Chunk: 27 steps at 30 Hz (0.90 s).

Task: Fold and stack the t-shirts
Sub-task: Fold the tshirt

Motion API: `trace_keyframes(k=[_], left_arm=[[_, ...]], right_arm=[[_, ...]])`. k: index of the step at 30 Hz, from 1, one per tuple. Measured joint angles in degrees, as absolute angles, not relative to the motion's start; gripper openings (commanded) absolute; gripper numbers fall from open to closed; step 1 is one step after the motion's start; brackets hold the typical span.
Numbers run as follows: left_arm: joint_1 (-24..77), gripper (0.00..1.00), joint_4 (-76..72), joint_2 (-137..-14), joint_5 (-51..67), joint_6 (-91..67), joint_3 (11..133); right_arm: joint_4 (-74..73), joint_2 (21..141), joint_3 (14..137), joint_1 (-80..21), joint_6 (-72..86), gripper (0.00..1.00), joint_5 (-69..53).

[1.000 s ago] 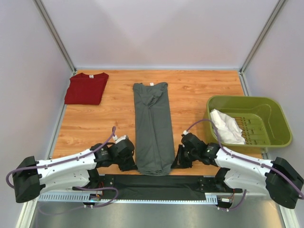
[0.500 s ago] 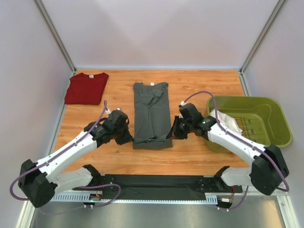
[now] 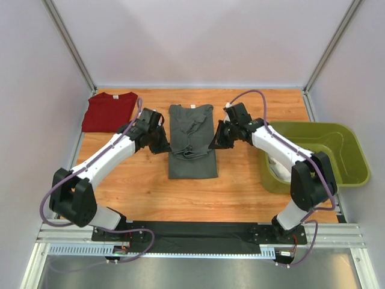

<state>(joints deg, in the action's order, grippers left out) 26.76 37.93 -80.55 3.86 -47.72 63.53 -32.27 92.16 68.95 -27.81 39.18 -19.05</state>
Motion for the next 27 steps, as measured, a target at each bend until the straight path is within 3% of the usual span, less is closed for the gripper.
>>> trace_keyframes(k=[27], left_arm=[[20.4,0.0,32.6,-102.3,10.0,-43.2,75.1]], right_arm=[[-34.1,115.9,85.9,-20.9,34.6,0.0,-22.7]])
